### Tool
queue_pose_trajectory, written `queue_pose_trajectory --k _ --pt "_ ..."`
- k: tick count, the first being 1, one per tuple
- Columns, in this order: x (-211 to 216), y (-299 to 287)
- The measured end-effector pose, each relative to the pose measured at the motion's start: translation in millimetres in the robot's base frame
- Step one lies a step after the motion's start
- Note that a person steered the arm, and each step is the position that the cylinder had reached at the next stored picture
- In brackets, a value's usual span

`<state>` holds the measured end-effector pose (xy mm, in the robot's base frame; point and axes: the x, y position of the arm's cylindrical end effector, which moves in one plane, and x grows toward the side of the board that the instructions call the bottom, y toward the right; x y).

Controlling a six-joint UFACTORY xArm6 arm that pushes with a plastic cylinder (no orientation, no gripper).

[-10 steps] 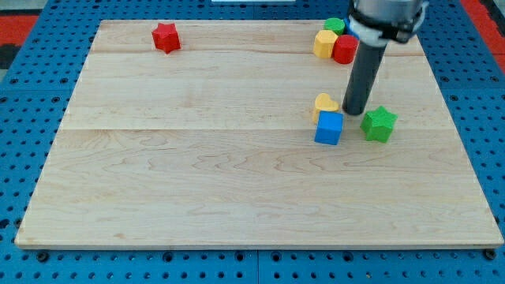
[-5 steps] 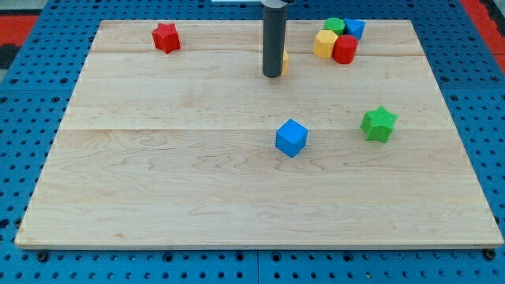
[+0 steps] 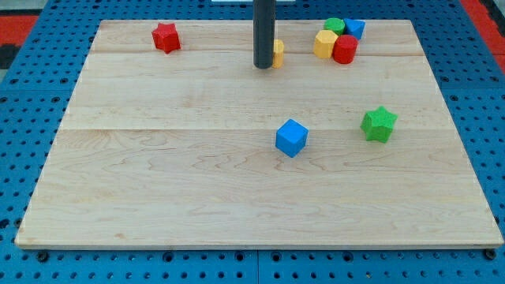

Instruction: Move the yellow heart to the left of the yellow pentagon

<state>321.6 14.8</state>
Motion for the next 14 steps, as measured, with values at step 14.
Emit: queue_pose_trajectory --k 14 --pt "-21 30"
